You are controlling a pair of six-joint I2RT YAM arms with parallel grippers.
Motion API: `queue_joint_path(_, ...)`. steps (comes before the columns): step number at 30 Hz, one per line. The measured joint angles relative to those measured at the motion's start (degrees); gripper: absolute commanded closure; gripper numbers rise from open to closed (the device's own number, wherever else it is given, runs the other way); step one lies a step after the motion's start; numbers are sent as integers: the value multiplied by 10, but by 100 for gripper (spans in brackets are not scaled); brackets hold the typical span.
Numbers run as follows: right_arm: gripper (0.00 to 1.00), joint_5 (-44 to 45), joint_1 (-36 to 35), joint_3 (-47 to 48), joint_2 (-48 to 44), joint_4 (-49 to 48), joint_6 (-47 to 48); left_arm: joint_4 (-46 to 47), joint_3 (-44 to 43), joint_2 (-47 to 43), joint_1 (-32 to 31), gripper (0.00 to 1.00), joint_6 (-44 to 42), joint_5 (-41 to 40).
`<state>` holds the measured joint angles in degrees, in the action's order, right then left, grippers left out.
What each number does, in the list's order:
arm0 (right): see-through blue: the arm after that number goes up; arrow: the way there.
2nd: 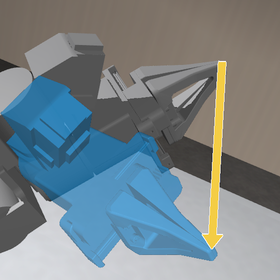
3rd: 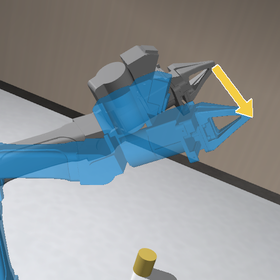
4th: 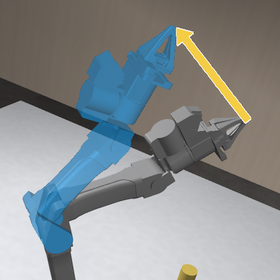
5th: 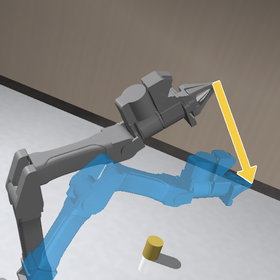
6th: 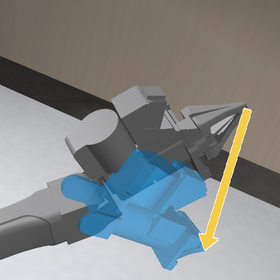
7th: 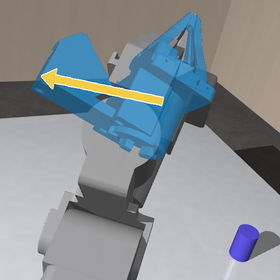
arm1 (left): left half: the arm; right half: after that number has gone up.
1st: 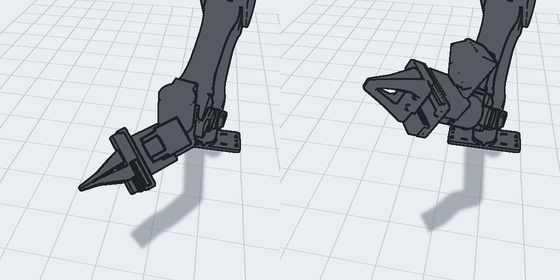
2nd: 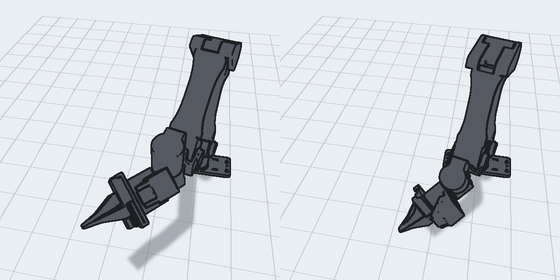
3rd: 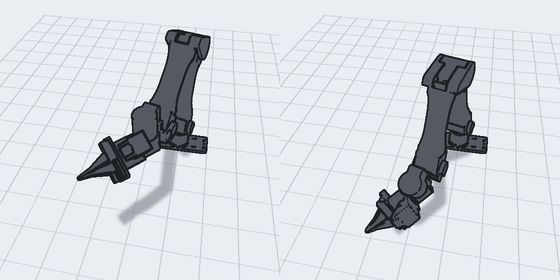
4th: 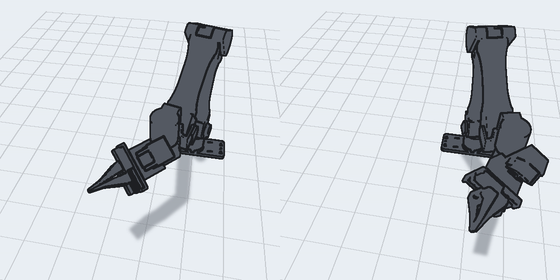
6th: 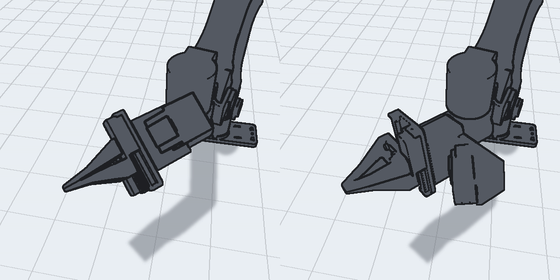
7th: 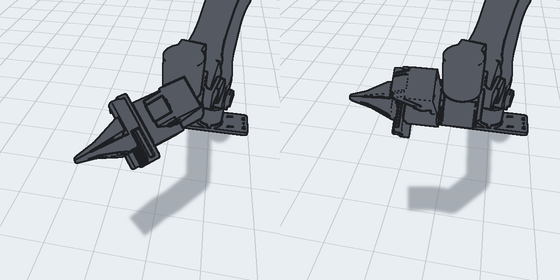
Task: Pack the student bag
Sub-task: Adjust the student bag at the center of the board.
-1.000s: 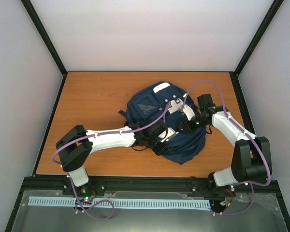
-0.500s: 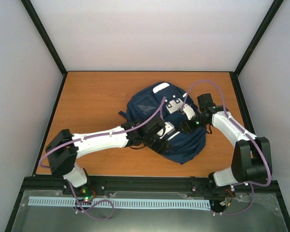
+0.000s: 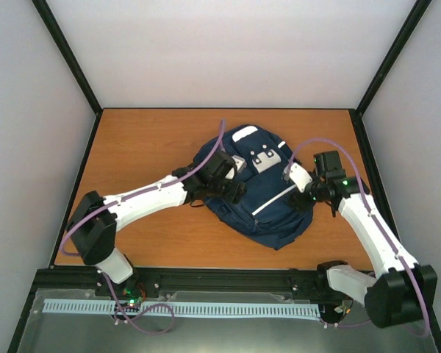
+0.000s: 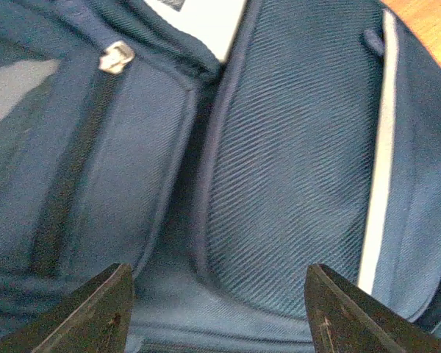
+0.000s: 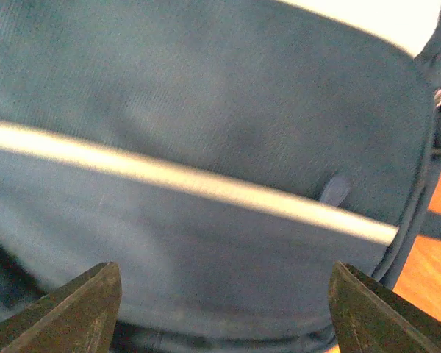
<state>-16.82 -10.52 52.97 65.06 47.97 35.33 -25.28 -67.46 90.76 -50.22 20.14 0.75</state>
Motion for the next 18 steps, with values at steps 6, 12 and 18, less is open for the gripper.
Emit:
queue_joint_path(6,15,18,0,-73,-101,80,115,-2,-57,69,-1,33,-1,45)
queue_joint_path(12,21,70,-2,-144,-125,89,186,-15,-93,125,-1,51,1,46)
queue_joint_path(18,31,119,-4,-158,-55,34,177,-6,-79,131,1,75,27,54)
